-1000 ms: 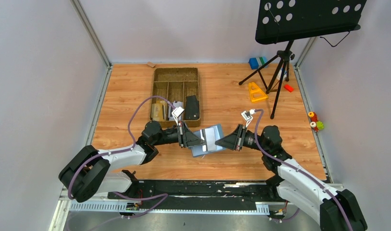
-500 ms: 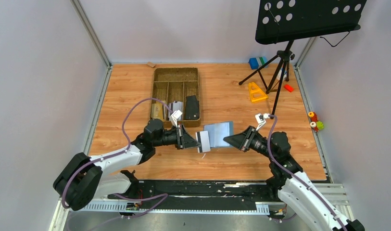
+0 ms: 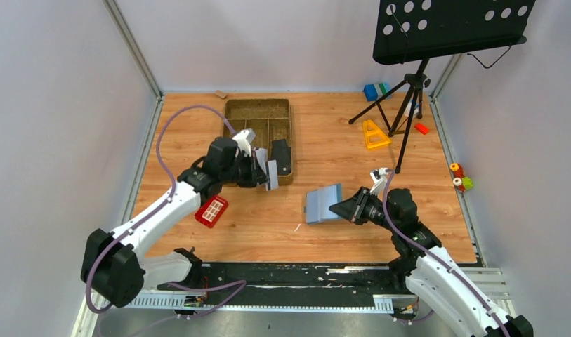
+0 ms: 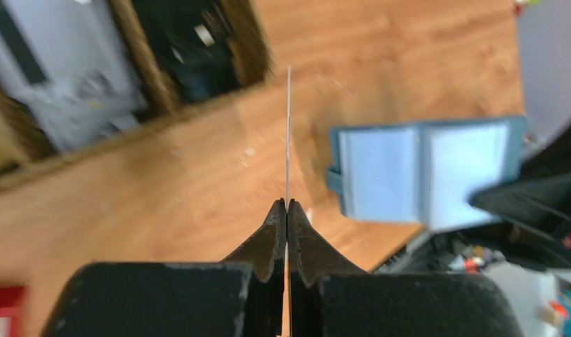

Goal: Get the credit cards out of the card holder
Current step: Place the credit card in the storage box.

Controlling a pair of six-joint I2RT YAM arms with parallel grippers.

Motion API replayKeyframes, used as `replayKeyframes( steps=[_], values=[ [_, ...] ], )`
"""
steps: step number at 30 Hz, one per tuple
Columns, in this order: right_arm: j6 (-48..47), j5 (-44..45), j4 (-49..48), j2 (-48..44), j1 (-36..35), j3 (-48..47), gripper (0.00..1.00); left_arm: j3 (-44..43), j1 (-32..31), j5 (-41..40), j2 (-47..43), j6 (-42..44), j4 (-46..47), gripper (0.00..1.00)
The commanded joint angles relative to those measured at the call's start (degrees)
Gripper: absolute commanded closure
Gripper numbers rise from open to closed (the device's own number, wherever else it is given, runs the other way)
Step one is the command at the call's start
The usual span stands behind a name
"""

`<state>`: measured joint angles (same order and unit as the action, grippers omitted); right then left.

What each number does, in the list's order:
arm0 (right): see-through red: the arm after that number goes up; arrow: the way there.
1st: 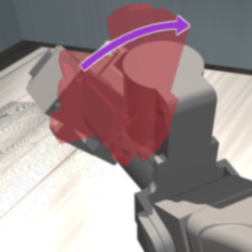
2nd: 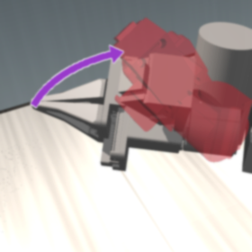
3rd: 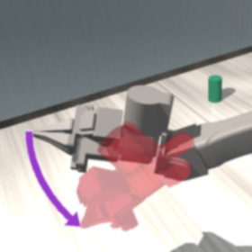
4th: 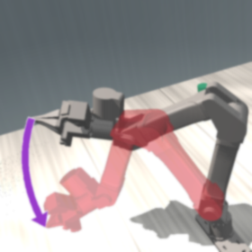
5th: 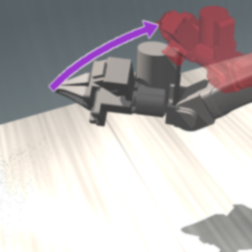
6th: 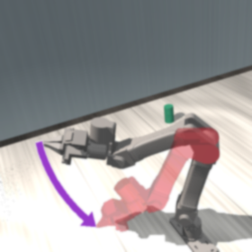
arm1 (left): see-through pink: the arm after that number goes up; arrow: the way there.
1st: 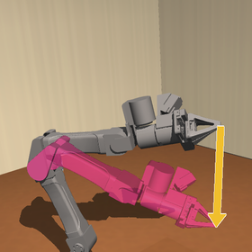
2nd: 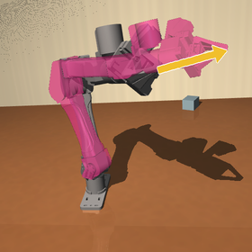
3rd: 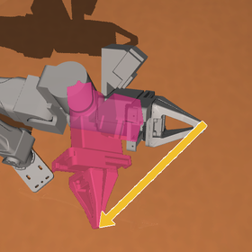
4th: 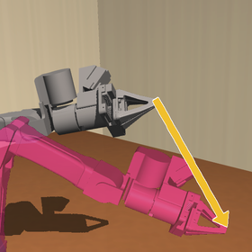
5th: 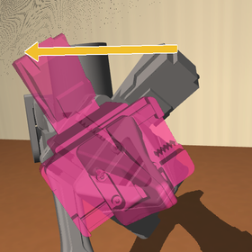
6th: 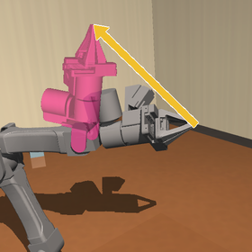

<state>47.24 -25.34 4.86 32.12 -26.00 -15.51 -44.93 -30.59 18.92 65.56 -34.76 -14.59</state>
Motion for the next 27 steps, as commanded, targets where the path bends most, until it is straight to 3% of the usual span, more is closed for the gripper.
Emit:
replayKeyframes(
  steps=[1, 6, 14, 27],
  values=[
    [-4.2, 1.3, 1.5, -0.4, 0.2, -5.2, 1.00, -12.4, 0.8, -14.7, 5.6, 11.5, -16.9, 1.00],
    [-6.9, 1.8, 5.0, -0.1, 0.2, -8.0, 1.00, -20.2, 1.2, -20.7, 12.5, 14.5, -19.8, 1.00],
    [-9.2, 2.7, 7.1, -0.1, 0.2, -9.6, 1.00, -28.3, 4.0, -21.8, 24.0, 16.5, -20.9, 1.00],
    [-7.4, 1.9, 4.8, 0.7, 0.2, -6.7, 1.00, -31.5, 9.6, -11.7, 37.6, 17.7, -15.3, 1.00]
  ],
)
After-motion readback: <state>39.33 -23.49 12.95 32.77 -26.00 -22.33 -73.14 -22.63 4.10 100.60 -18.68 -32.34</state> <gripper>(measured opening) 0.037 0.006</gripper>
